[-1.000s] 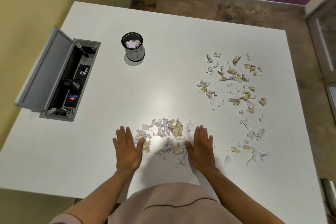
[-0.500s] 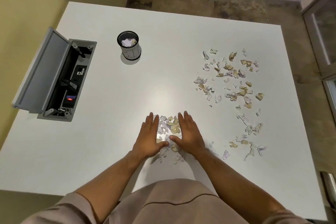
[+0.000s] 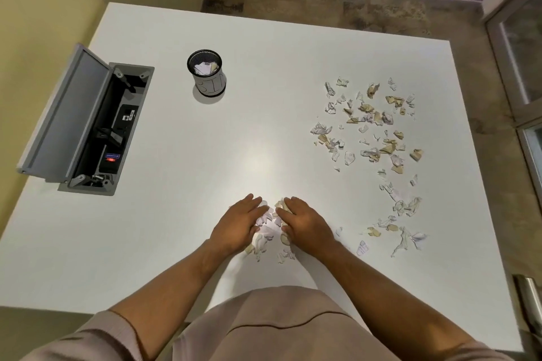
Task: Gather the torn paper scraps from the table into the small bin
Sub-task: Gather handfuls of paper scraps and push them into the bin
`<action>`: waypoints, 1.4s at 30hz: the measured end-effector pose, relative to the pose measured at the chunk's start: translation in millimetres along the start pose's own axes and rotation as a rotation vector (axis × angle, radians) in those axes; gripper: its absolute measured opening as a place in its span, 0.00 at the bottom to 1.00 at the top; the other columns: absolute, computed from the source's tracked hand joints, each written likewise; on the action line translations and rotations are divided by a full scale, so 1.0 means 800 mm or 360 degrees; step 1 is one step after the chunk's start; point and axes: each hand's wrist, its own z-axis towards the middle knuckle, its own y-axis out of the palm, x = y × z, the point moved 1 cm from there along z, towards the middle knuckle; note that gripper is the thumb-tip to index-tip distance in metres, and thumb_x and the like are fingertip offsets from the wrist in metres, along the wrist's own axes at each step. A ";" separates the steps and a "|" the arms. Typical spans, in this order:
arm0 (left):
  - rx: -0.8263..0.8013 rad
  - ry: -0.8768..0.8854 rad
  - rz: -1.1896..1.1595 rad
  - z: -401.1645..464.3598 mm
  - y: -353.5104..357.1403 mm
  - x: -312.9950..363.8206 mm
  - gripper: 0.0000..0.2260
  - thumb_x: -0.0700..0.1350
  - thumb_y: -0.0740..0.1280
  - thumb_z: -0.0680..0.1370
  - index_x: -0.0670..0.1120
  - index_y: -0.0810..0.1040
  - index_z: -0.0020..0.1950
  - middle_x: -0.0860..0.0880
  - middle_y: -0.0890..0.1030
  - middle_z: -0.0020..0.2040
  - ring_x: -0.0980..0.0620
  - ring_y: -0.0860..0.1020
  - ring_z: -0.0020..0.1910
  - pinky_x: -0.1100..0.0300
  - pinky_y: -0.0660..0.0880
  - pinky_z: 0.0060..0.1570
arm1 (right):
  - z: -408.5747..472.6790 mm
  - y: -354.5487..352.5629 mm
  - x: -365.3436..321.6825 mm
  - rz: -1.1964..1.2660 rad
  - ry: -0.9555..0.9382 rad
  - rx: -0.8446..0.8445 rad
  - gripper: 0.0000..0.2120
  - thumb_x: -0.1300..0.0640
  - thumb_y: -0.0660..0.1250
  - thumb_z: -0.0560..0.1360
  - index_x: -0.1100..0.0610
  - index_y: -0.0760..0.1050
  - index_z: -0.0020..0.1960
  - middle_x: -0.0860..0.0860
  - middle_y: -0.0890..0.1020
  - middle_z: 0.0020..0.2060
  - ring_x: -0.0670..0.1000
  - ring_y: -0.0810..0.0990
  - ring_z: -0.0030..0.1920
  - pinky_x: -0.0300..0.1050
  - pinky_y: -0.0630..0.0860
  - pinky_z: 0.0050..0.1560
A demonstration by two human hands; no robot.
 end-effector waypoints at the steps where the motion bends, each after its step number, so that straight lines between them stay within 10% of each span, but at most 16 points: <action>1: 0.0031 -0.0008 -0.0035 -0.002 -0.002 0.001 0.24 0.47 0.67 0.77 0.47 0.71 0.73 0.45 0.69 0.74 0.42 0.65 0.74 0.50 0.64 0.72 | -0.001 -0.005 0.000 -0.0001 0.0028 0.0007 0.22 0.45 0.56 0.81 0.60 0.82 0.58 0.61 0.82 0.57 0.62 0.81 0.57 0.54 0.81 0.52; 4: 0.0037 -0.0222 -0.0052 -0.008 -0.008 0.002 0.34 0.55 0.68 0.73 0.54 0.63 0.77 0.47 0.62 0.78 0.45 0.59 0.77 0.51 0.60 0.72 | -0.006 -0.010 0.001 -0.0059 0.0285 -0.0089 0.28 0.44 0.74 0.69 0.58 0.78 0.63 0.60 0.80 0.60 0.62 0.80 0.57 0.55 0.81 0.51; 10: -0.0057 -0.0723 -0.0044 -0.005 -0.004 0.023 0.38 0.69 0.65 0.70 0.63 0.53 0.76 0.48 0.55 0.78 0.43 0.58 0.73 0.43 0.67 0.64 | 0.006 -0.007 -0.009 -0.0088 0.0716 -0.0520 0.36 0.34 0.62 0.74 0.45 0.57 0.77 0.55 0.64 0.72 0.57 0.66 0.65 0.49 0.75 0.56; 17: -0.0048 -0.0688 -0.0057 0.013 0.010 0.048 0.21 0.49 0.65 0.79 0.55 0.66 0.72 0.47 0.63 0.74 0.43 0.63 0.68 0.52 0.71 0.61 | 0.022 0.007 -0.040 -0.0130 0.0644 -0.0543 0.22 0.56 0.64 0.79 0.53 0.66 0.71 0.57 0.71 0.63 0.58 0.69 0.62 0.48 0.75 0.48; 22: 0.0062 -0.0624 -0.0214 0.012 0.010 0.047 0.11 0.45 0.59 0.82 0.50 0.74 0.63 0.51 0.71 0.64 0.51 0.65 0.61 0.62 0.64 0.50 | 0.019 -0.005 -0.046 -0.0365 0.0393 -0.0205 0.19 0.67 0.82 0.52 0.58 0.84 0.41 0.55 0.83 0.35 0.54 0.81 0.35 0.40 0.75 0.24; 29: 0.0063 -0.0616 -0.0189 0.017 0.006 0.039 0.11 0.46 0.61 0.80 0.50 0.80 0.59 0.49 0.77 0.56 0.50 0.73 0.54 0.59 0.74 0.52 | 0.024 -0.008 -0.043 -0.0155 0.0408 -0.0120 0.15 0.72 0.81 0.51 0.62 0.78 0.29 0.56 0.79 0.28 0.55 0.78 0.30 0.37 0.68 0.20; 36: 0.0190 -0.0841 -0.0625 0.022 -0.004 0.032 0.04 0.40 0.70 0.74 0.44 0.85 0.44 0.46 0.83 0.45 0.49 0.79 0.42 0.52 0.78 0.46 | 0.026 0.000 -0.019 0.0427 0.0610 0.0159 0.07 0.75 0.70 0.66 0.66 0.82 0.38 0.61 0.84 0.35 0.62 0.81 0.36 0.48 0.77 0.36; 42: 0.0345 -0.0974 -0.1059 0.027 -0.020 0.020 0.07 0.42 0.74 0.73 0.44 0.85 0.50 0.48 0.85 0.51 0.57 0.79 0.43 0.70 0.71 0.40 | 0.037 -0.013 -0.001 0.1108 0.1113 0.0168 0.04 0.61 0.73 0.72 0.58 0.85 0.46 0.49 0.86 0.42 0.43 0.83 0.43 0.37 0.77 0.49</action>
